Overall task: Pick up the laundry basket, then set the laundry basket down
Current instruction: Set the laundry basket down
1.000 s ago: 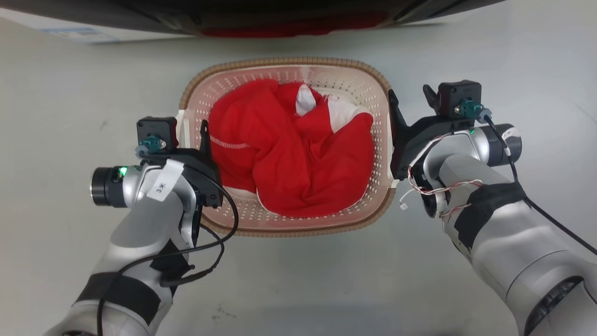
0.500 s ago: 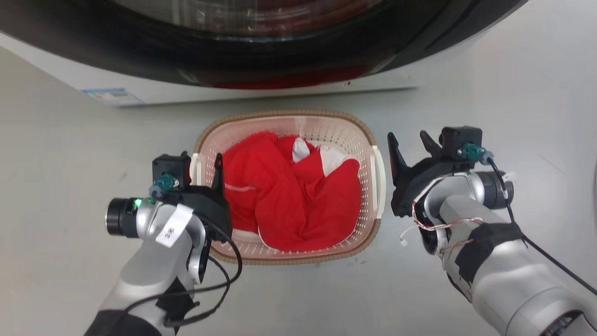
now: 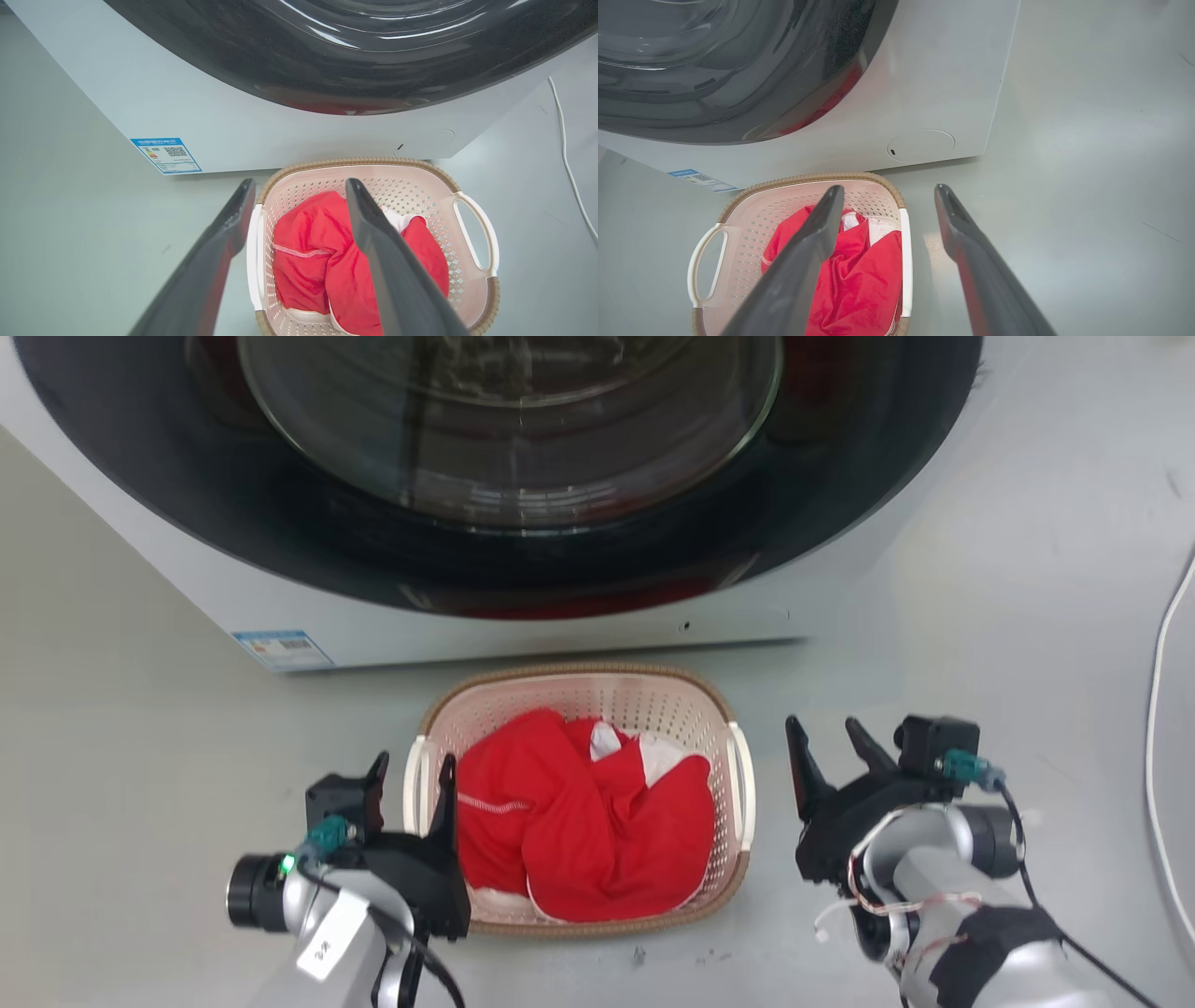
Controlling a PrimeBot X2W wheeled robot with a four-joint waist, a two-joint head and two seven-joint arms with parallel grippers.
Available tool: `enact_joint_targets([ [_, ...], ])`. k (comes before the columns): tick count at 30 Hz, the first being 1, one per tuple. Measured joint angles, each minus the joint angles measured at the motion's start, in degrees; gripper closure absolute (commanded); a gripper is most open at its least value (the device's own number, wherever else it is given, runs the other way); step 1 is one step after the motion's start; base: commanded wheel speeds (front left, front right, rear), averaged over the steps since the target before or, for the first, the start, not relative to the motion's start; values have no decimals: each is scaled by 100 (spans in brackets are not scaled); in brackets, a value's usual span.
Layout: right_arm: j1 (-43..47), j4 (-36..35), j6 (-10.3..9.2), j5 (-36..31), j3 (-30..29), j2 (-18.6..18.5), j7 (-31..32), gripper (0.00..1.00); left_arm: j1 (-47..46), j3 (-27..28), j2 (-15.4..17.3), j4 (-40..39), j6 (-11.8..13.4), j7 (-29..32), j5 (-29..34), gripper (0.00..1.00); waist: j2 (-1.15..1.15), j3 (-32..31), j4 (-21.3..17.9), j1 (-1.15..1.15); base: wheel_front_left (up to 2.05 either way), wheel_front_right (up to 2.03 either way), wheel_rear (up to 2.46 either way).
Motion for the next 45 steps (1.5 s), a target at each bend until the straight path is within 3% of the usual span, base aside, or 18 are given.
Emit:
enact_joint_targets([
  [10,1475,-1170,-93,-617,-660,-287,0,0,1407,361,93,-1265,5,0,492,0,0,-943,36,0,0,0,0],
  [17,2264,-1869,-99,-1001,-1001,-330,0,0,2251,766,194,-1813,7,0,839,0,0,-1458,76,0,0,0,0],
  [26,3515,-2715,-100,-1725,-1868,-335,0,0,3495,1359,208,-2772,7,0,1369,0,0,-2133,100,0,0,0,0],
  [45,4486,-4309,-114,-3104,-2982,-19,-1,0,4287,1824,89,-4221,7,0,2112,0,1,-2230,18,1,0,0,0],
])
